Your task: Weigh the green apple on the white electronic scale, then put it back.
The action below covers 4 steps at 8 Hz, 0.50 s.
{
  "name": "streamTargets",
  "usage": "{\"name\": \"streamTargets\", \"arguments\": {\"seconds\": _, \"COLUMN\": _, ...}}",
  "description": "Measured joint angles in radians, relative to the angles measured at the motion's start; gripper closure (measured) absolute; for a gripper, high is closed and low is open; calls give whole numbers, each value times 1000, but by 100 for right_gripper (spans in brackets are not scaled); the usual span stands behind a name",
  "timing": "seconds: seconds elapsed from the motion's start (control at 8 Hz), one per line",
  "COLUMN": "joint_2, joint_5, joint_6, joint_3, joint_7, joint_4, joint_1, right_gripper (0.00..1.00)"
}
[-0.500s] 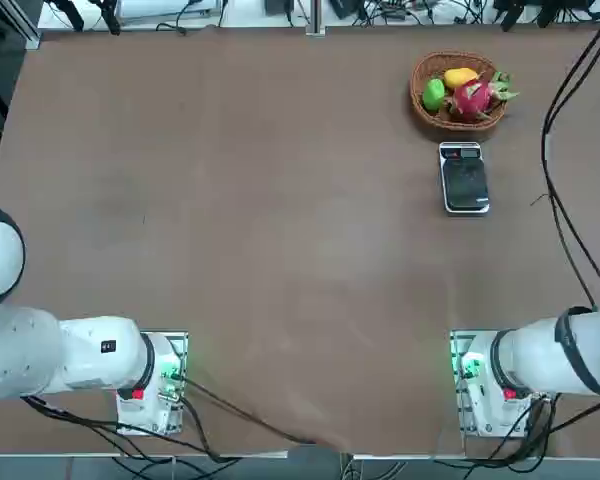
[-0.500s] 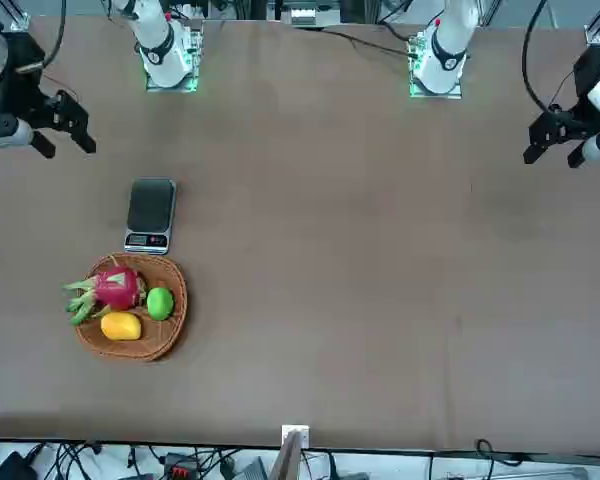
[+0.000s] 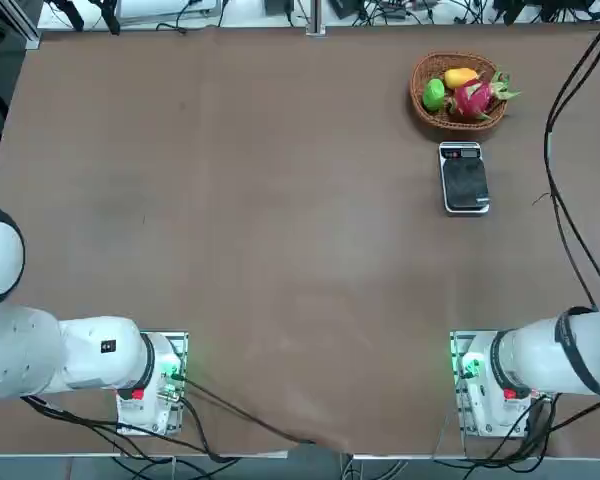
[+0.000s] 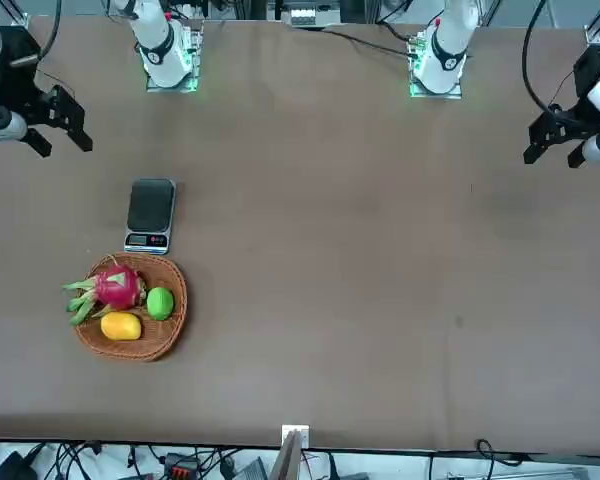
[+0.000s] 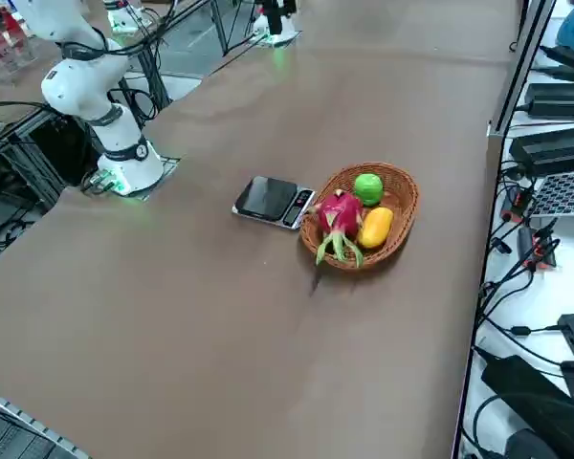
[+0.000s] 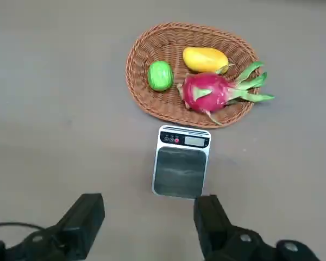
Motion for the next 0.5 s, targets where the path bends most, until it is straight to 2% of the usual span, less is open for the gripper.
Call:
{"name": "streamTargets", "arguments": {"seconds": 0.25, "joint_2": 66, "joint_5": 0, "joint_6": 33, "joint_3": -1, "joint_7": 0, "joint_4": -4, "joint_1": -1, "right_gripper": 0}}
{"name": "streamTargets", "arguments": {"seconds": 0.5, "joint_2": 191, "joint_5": 0, "joint_6": 127, "joint_3": -1, "joint_7": 0, "joint_4": -7, "joint_1": -1, "right_gripper": 0}}
